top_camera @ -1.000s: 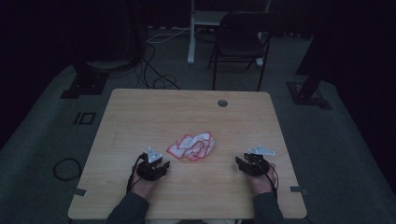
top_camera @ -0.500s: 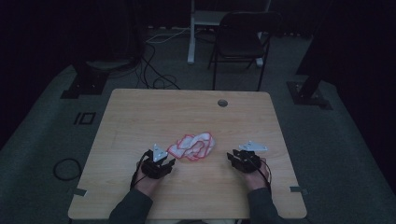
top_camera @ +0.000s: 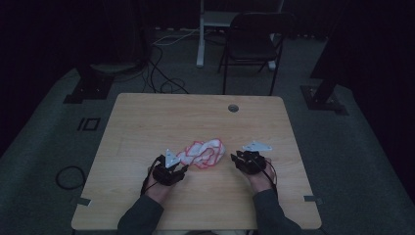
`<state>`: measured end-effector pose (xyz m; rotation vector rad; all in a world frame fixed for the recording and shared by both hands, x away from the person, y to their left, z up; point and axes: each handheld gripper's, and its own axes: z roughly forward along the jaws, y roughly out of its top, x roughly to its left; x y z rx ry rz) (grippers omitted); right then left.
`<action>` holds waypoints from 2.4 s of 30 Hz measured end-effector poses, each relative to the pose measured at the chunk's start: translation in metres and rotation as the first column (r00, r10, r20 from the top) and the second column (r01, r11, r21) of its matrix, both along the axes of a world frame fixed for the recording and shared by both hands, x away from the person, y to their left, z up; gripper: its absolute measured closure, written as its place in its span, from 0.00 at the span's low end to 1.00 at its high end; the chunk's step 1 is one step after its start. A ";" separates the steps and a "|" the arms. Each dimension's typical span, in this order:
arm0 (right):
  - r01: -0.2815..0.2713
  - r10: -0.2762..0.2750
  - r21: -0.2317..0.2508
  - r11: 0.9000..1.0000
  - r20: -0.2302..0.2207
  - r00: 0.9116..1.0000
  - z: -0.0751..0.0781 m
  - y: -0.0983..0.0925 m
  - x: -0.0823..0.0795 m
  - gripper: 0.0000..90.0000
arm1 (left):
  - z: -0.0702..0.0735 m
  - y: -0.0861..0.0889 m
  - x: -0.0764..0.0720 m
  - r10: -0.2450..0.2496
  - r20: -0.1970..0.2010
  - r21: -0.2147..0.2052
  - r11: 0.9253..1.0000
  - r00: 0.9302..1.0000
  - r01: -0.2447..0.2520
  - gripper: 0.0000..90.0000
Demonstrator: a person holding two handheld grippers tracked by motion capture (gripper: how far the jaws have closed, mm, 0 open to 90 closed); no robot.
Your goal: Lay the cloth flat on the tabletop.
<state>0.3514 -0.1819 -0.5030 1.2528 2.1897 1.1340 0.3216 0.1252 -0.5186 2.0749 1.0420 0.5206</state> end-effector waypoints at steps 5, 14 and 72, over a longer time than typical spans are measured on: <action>-0.006 0.006 0.020 1.000 -0.002 1.000 0.003 0.005 0.004 0.75 | 0.001 -0.006 0.002 -0.011 0.002 0.007 1.000 1.000 0.011 0.67; -0.021 0.020 0.056 0.998 0.010 1.000 0.010 0.018 0.017 0.73 | 0.000 -0.019 0.010 -0.024 0.007 0.019 1.000 1.000 0.024 0.67; 0.109 -0.108 0.041 0.993 -0.029 0.994 0.001 -0.029 0.017 0.89 | -0.017 -0.003 -0.020 -0.006 -0.017 0.073 0.997 1.000 0.007 1.00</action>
